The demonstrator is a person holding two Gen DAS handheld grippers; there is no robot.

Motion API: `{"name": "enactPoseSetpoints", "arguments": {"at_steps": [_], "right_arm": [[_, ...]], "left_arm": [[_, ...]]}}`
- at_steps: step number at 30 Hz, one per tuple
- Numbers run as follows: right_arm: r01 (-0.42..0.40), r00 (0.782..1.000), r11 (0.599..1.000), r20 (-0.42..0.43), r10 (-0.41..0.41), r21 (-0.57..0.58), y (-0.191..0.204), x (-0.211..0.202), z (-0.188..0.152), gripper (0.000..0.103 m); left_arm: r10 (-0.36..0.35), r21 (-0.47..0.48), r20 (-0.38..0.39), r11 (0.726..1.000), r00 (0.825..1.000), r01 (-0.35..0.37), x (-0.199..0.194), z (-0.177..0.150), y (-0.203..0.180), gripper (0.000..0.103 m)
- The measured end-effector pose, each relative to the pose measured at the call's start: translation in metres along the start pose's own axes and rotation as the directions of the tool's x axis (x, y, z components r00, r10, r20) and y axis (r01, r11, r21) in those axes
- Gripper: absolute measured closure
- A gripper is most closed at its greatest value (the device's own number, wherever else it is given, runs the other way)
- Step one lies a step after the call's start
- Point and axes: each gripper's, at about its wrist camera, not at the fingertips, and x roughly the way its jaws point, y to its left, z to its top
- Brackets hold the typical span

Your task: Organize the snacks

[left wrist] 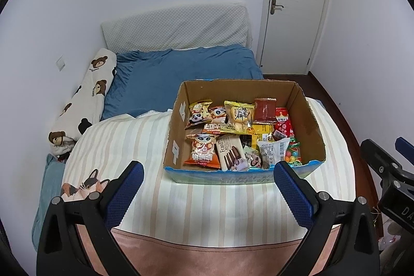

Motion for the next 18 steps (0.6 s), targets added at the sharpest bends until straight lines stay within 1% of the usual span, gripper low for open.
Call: {"name": "enactPoseSetpoints", "arguments": {"at_steps": [18], "right_arm": [[0.011,1.0,1.0,0.0,-0.011,0.01,-0.0018,-0.0027,-0.0016,0.0]], "left_arm": [[-0.013,0.006,0.015,1.0,1.0,0.013,-0.0022,0.0027,-0.002,0.0]]}}
